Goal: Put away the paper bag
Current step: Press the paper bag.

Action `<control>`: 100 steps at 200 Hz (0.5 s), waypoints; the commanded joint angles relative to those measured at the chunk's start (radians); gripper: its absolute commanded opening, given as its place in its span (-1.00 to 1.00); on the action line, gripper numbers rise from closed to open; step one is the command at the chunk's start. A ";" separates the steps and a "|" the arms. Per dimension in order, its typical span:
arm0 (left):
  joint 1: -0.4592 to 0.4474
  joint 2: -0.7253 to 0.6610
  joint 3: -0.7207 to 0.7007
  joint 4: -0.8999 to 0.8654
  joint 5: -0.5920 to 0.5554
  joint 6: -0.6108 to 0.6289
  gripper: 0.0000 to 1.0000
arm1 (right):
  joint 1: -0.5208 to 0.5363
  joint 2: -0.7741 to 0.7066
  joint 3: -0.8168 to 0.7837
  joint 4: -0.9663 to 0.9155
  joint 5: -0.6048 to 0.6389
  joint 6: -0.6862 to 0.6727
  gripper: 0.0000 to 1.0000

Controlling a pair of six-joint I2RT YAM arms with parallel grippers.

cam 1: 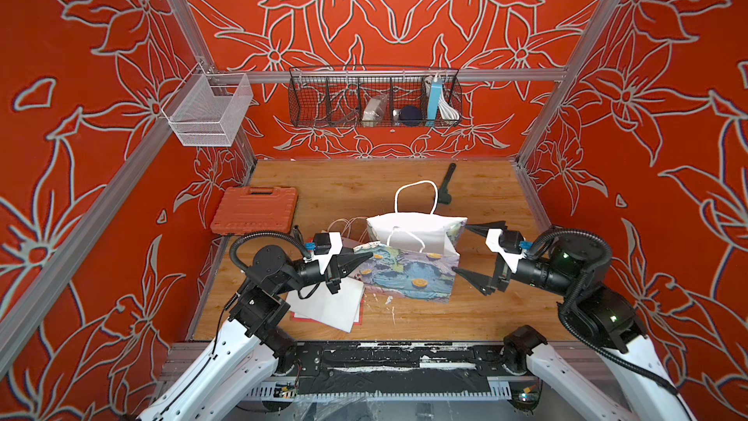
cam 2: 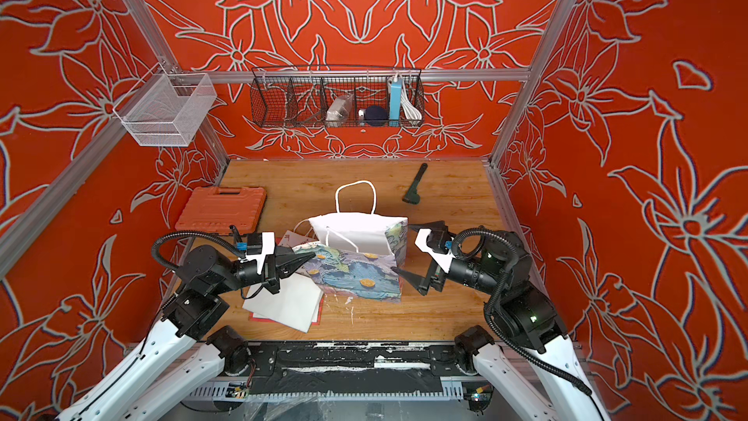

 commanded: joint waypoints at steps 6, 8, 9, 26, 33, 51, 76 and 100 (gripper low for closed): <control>-0.009 0.000 -0.003 0.060 0.044 0.018 -1.00 | -0.002 0.001 0.049 -0.013 -0.072 -0.041 0.96; -0.010 0.000 -0.006 0.062 0.045 0.018 -1.00 | -0.002 0.002 0.050 -0.012 -0.071 -0.041 0.96; -0.010 0.001 -0.005 0.063 0.046 0.018 -1.00 | -0.002 0.002 0.050 -0.012 -0.070 -0.041 0.96; -0.011 0.000 -0.006 0.068 0.052 0.018 -1.00 | -0.002 0.007 0.044 -0.014 -0.072 -0.045 0.96; -0.011 0.001 -0.006 0.068 0.051 0.018 -1.00 | -0.003 0.014 0.044 -0.018 -0.084 -0.042 0.96; -0.012 0.004 -0.003 0.068 0.026 0.007 -1.00 | -0.002 0.039 0.054 -0.019 -0.160 -0.009 0.96; -0.023 0.027 0.005 0.062 -0.055 -0.026 -1.00 | -0.002 0.068 0.056 0.016 -0.306 0.071 0.96; -0.050 0.078 0.033 0.025 -0.143 -0.052 -1.00 | -0.002 0.065 0.001 0.161 -0.322 0.200 0.92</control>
